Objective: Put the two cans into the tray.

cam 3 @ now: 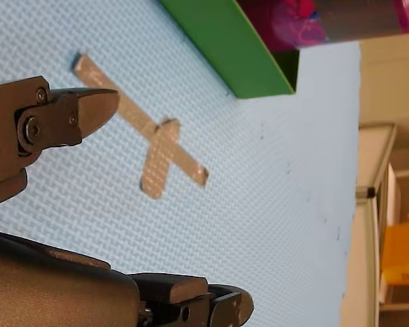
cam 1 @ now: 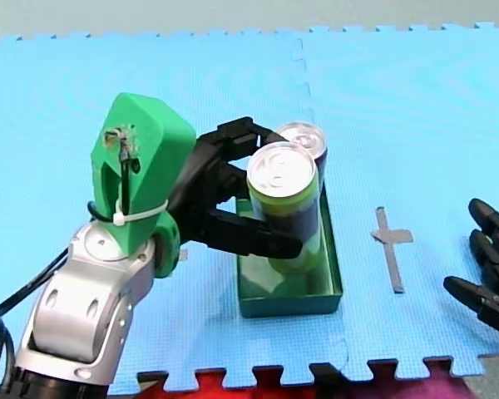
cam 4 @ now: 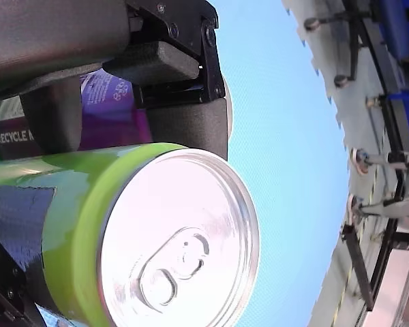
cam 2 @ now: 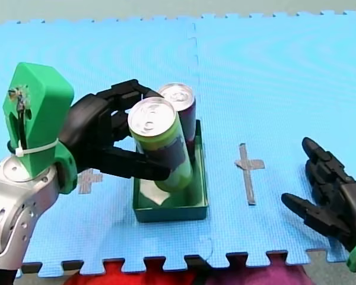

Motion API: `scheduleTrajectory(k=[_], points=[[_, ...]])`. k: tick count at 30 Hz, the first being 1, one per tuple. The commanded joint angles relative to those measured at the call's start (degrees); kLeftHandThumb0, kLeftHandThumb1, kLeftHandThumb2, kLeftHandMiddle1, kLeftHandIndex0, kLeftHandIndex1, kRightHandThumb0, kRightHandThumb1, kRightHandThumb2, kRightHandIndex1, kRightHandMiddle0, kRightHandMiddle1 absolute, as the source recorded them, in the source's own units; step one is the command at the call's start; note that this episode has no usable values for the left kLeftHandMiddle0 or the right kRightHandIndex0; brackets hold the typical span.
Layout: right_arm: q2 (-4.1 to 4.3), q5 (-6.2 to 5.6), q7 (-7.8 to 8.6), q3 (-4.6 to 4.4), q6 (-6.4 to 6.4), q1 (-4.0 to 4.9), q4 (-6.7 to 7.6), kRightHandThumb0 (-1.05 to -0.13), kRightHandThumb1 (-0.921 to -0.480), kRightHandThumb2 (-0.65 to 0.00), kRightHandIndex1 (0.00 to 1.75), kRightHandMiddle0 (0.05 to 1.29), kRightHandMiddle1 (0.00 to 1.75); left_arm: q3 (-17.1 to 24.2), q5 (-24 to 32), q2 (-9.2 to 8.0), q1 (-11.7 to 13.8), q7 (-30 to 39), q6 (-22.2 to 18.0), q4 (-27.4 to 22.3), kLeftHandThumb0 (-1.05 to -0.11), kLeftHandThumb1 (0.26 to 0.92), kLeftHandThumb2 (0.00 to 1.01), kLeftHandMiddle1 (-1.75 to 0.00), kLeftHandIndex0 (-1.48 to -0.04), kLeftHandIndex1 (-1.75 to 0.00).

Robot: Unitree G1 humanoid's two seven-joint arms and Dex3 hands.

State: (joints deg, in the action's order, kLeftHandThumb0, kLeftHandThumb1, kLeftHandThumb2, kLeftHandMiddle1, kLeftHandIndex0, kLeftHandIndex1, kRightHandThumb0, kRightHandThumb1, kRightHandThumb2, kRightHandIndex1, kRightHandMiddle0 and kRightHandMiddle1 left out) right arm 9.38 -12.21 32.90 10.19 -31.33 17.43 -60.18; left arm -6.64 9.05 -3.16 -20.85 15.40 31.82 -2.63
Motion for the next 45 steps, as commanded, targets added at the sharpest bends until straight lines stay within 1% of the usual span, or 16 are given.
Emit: scheduleTrajectory(k=[1,6,9,13,19,28,35,45], points=[[0.22,0.61,0.48,-0.12,1.22,-0.97,-0.89,-1.048,-0.921,-0.147,0.0,0.18,0.0,0.1,-0.2,0.01,-0.1,0.0,-1.1,0.4,-0.239,0.799,0.01,-1.75,-0.53,-1.75],[0.66,0.13,1.5,0.29,1.42,-0.91,-0.61,-1.048,-0.921,-0.153,0.0,0.18,0.0,0.0,-0.6,0.6,0.6,-0.4,-2.4,1.0,-0.24,0.799,0.0,-1.75,-0.53,-1.75],[0.84,-0.03,1.89,0.54,1.32,-0.94,-0.44,-1.048,-0.921,-0.155,0.0,0.18,0.0,0.1,-0.7,0.91,1.1,-0.6,-3.0,1.1,-0.241,0.8,0.0,-1.75,-0.53,-1.75],[0.87,0.03,1.97,0.67,0.99,-1.1,-0.13,-1.048,-0.921,-0.157,0.0,0.18,0.0,0.3,-0.7,0.93,1.4,-0.4,-3.7,1.4,-0.244,0.8,0.0,-1.75,-0.53,-1.75],[0.93,0.06,2.12,0.76,0.98,-1.18,0.09,-1.048,-0.921,-0.157,0.01,0.18,0.0,0.4,-0.8,0.94,1.4,-0.2,-4.4,2.2,-0.247,0.8,0.0,-1.75,-0.53,-1.75],[0.96,-0.22,2.61,0.93,1.45,-1.41,0.76,-1.048,-0.921,-0.153,0.01,0.17,0.0,0.6,-0.7,0.83,1.9,0.3,-4.9,2.3,-0.249,0.801,0.0,-1.75,-0.53,-1.75],[1.07,-0.84,3.49,1.18,2.28,-1.53,1.12,-1.048,-0.921,-0.148,0.01,0.17,0.0,0.4,-0.9,0.87,1.9,0.3,-4.9,2.3,-0.246,0.8,0.0,-1.75,-0.53,-1.75],[1.01,-0.81,3.54,1.16,2.41,-1.75,1.42,-1.048,-0.921,-0.14,0.02,0.17,0.0,0.7,-0.8,0.32,2.7,1.1,-5.6,2.4,-0.241,0.798,0.0,-1.75,-0.53,-1.75]])
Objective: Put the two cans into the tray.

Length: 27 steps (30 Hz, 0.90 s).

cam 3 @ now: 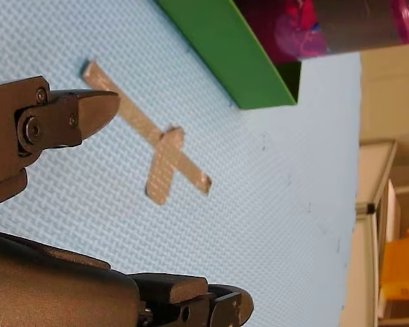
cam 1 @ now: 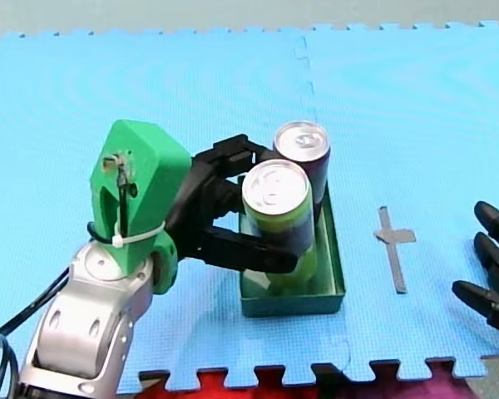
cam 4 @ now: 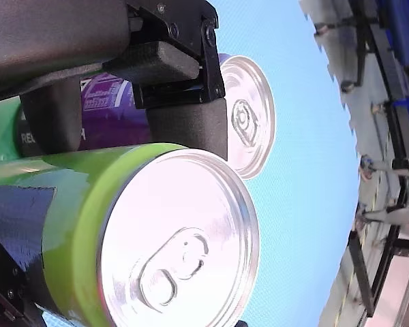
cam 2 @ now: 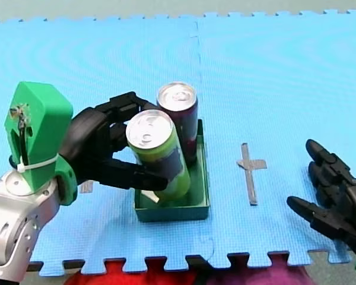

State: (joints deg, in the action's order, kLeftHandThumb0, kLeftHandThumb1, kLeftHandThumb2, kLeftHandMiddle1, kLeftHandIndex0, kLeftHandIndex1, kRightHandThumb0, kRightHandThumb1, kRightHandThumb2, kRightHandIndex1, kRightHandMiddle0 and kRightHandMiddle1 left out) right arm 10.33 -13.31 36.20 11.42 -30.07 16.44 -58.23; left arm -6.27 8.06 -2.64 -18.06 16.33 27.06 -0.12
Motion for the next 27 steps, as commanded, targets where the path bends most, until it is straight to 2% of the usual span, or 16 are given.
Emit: scheduleTrajectory(k=[1,13,27], points=[[0.07,0.31,0.22,-0.08,1.15,-0.77,-0.52,-1.048,-0.921,-0.139,0.02,0.17,0.0,0.3,0.2,-0.26,0.0,0.2,-0.8,-0.1,-0.241,0.798,0.0,-1.75,-0.53,-1.75],[-0.02,0.45,0.09,-0.24,1.21,-0.84,-0.59,-1.048,-0.921,-0.135,0.01,0.17,0.0,0.5,0.1,-1.07,0.5,0.4,-0.6,-0.7,-0.241,0.799,0.0,-1.75,-0.53,-1.75],[0.03,0.4,0.43,-0.11,1.2,-0.4,-1.43,-1.048,-0.921,-0.132,0.01,0.17,0.0,0.7,0.0,-2.0,1.3,0.4,-0.2,-1.4,-0.237,0.8,0.0,-1.75,-0.53,-1.75]])
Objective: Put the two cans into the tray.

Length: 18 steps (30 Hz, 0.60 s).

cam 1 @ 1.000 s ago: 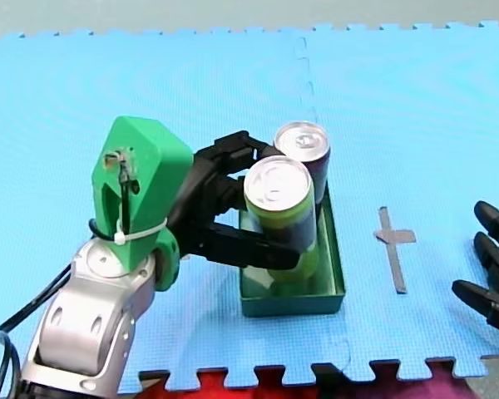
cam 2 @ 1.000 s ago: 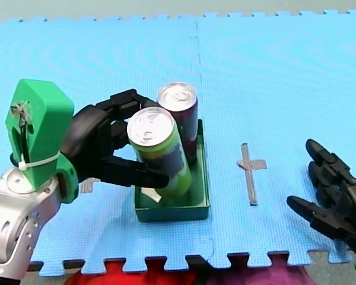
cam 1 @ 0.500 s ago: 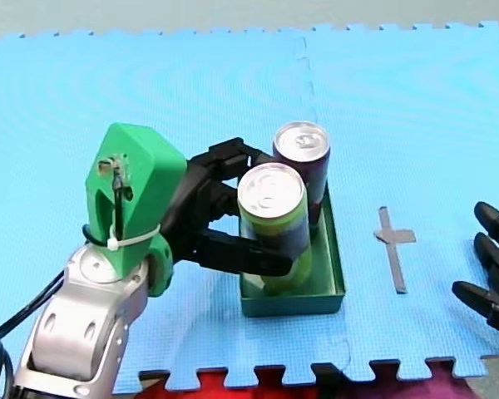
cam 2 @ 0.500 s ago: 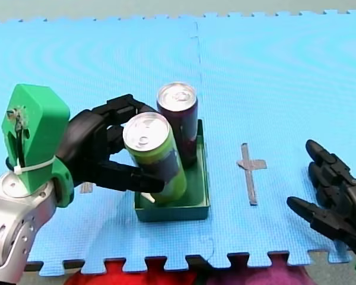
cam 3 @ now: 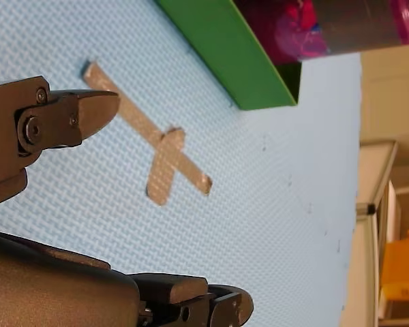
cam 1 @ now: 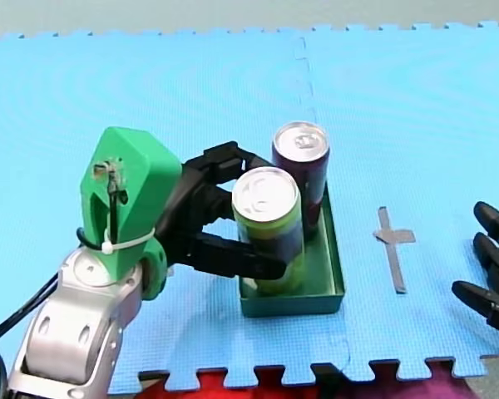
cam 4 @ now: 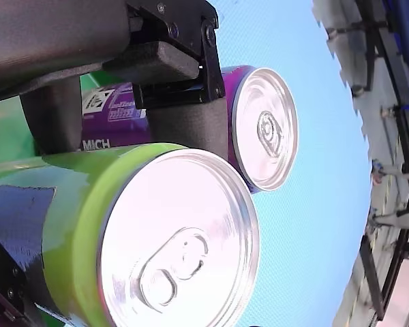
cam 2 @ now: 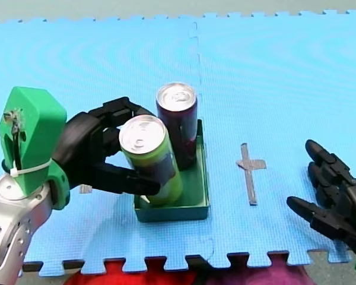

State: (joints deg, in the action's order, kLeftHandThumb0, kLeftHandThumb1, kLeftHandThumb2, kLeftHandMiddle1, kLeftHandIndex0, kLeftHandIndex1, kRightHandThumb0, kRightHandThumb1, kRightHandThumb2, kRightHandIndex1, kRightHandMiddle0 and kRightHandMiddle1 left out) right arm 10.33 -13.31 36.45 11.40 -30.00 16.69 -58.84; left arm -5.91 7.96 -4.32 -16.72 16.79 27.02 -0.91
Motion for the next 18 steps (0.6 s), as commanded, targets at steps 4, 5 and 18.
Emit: scheduleTrajectory(k=[4,5,18], points=[[0.0,0.39,0.19,-0.05,1.08,-0.55,-1.0,-1.048,-0.921,-0.131,0.01,0.17,0.0,0.4,0.1,-0.31,0.0,-0.3,-0.1,-0.5,-0.235,0.801,0.0,-1.75,-0.53,-1.75],[-0.02,0.39,0.16,-0.05,1.04,-0.55,-0.99,-1.048,-0.921,-0.131,0.01,0.17,0.0,0.4,0.1,-0.29,0.0,-0.4,-0.1,-0.5,-0.234,0.801,0.0,-1.75,-0.53,-1.75],[-0.11,0.55,-0.02,-0.17,0.86,-0.62,-0.96,-1.048,-0.921,-0.134,0.01,0.17,0.0,-0.1,-0.6,-0.45,0.0,-0.7,-0.3,-0.4,-0.229,0.801,0.0,-1.75,-0.53,-1.75]])
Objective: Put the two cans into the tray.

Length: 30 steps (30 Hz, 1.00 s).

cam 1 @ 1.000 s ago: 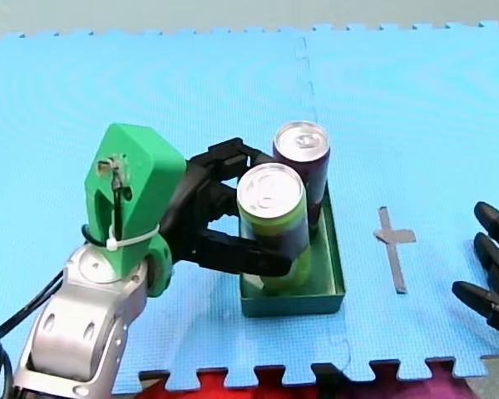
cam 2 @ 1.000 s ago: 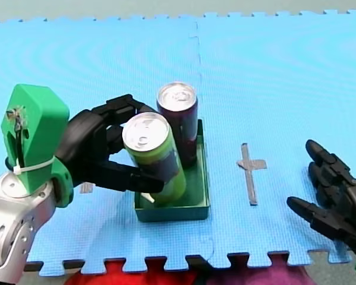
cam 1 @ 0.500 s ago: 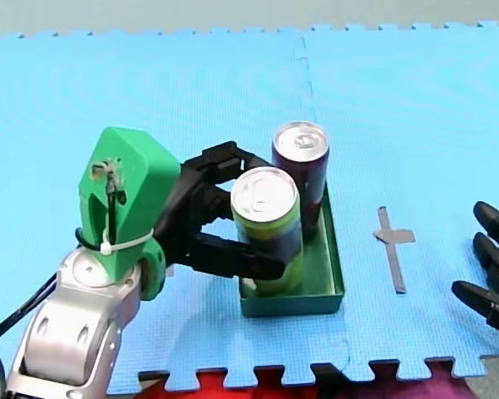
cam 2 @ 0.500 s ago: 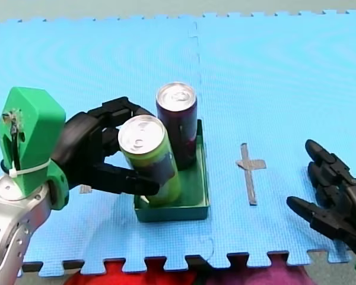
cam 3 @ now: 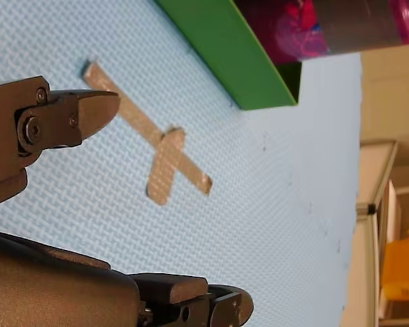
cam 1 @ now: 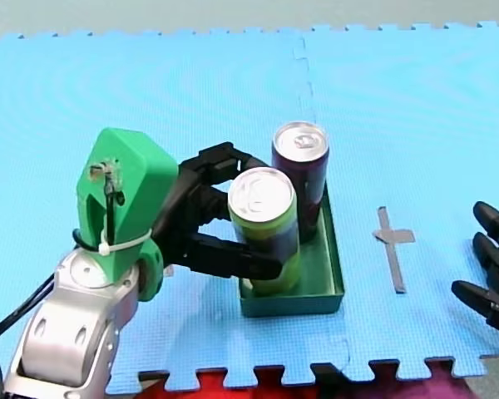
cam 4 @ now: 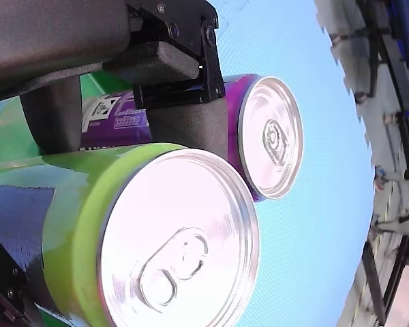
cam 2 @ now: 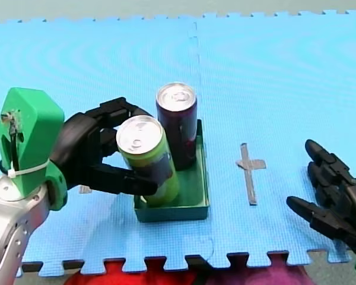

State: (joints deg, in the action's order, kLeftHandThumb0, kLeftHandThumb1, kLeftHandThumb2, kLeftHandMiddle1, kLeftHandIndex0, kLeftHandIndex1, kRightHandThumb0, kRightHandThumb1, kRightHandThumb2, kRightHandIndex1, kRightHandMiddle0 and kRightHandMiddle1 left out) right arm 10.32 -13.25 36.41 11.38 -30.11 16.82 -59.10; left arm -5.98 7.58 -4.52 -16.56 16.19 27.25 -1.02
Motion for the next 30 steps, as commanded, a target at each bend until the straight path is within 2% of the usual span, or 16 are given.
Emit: scheduleTrajectory(k=[1,10,30], points=[[-0.13,0.5,-0.02,-0.16,0.97,-0.76,-0.67,-1.048,-0.921,-0.134,0.01,0.17,0.0,-0.2,-0.5,-0.37,-0.2,-0.1,-0.7,-0.2,-0.229,0.801,0.0,-1.75,-0.53,-1.75],[-0.15,0.4,0.04,-0.1,1.17,-0.77,-0.76,-1.048,-0.921,-0.131,0.01,0.17,0.0,-1.9,-3.5,-0.66,-0.3,-1.3,-1.1,-0.6,-0.223,0.8,0.0,-1.75,-0.53,-1.75],[-0.21,0.19,0.13,-0.1,1.48,-1.52,0.35,-1.048,-0.921,-0.129,0.0,0.17,0.0,-1.7,-3.5,-0.16,-0.2,-0.6,-1.2,0.2,-0.217,0.799,0.0,-1.75,-0.53,-1.75]])
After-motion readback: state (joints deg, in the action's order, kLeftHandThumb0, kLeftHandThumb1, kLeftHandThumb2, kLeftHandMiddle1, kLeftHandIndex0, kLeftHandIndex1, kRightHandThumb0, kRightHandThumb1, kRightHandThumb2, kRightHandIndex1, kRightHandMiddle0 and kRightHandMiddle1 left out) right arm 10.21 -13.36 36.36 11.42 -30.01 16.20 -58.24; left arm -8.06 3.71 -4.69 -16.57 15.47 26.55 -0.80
